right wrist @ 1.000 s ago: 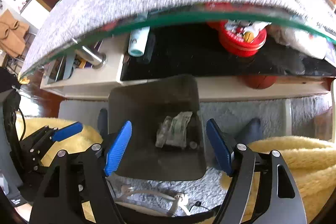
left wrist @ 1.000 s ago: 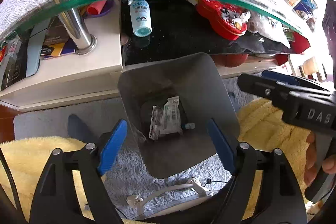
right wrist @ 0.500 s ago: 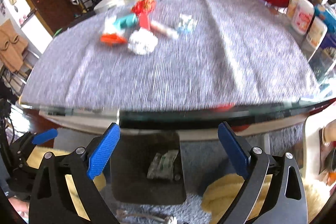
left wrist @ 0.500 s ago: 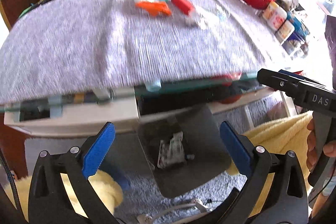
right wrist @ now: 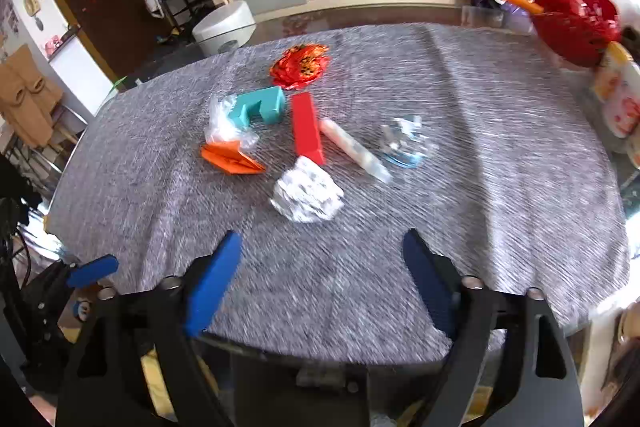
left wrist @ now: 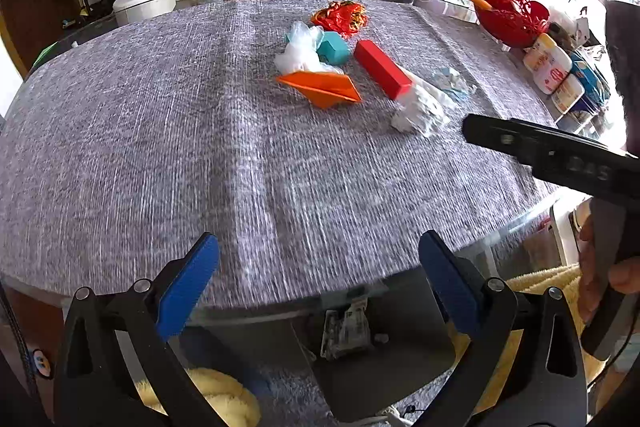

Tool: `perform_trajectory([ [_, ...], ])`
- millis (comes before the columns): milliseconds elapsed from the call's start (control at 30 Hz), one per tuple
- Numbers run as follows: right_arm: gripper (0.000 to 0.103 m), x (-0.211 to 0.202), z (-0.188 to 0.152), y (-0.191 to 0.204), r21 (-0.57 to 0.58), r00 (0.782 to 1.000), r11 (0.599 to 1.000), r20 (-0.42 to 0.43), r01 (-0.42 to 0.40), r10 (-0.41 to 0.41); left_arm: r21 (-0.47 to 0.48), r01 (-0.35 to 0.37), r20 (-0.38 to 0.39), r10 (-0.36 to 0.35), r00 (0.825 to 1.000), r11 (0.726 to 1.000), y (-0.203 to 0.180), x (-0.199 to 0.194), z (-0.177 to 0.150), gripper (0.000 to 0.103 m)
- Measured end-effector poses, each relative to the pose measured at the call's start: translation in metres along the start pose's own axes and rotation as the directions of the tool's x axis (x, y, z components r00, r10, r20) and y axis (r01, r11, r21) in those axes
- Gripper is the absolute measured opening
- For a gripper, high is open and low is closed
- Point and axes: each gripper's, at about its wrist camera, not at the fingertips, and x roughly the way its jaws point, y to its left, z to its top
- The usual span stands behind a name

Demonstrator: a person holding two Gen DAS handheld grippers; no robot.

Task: Collect trash
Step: 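Grasp the crumpled foil ball with the right tool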

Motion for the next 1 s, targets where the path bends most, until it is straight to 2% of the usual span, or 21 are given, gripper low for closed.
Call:
perform_trajectory([
  [67, 0.067, 0.010, 0.003, 0.002, -0.003, 1.000, 1.000, -0.013, -0.004, 0.004, 0.000, 0.000, -0.006, 0.000, 1.000, 1.000, 0.002, 0.005, 0.005, 0.095],
  [400, 0.057, 0.045, 0.012, -0.002, -0.003, 0.998, 1.000, -0.057, 0.001, -0.001, -0.005, 0.016, -0.027, -0.016, 1.000, 1.000, 0.011, 0.030, 0.029, 0.095],
  [433, 0.054, 0.047, 0.013, -0.002, -0.005, 0.999, 1.000, -0.052, 0.000, -0.001, -0.005, 0.017, -0.026, -0.017, 1.000, 1.000, 0.011, 0.032, 0.031, 0.095],
  [467, 0.044, 0.047, 0.014, -0.003, -0.009, 0.999, 1.000, -0.048, 0.001, -0.001, -0.006, 0.018, -0.026, -0.018, 1.000, 1.000, 0.012, 0.034, 0.035, 0.095],
  [633, 0.028, 0.043, 0.018, -0.004, -0.028, 0.999, 1.000, -0.044, -0.005, 0.004, -0.014, 0.020, -0.024, -0.021, 1.000, 1.000, 0.013, 0.048, 0.053, 0.095],
  [1000, 0.026, 0.030, 0.030, -0.013, -0.026, 0.999, 0.999, -0.035, -0.038, 0.037, -0.018, 0.019, -0.030, -0.019, 0.999, 1.000, 0.010, 0.078, 0.088, 0.095],
])
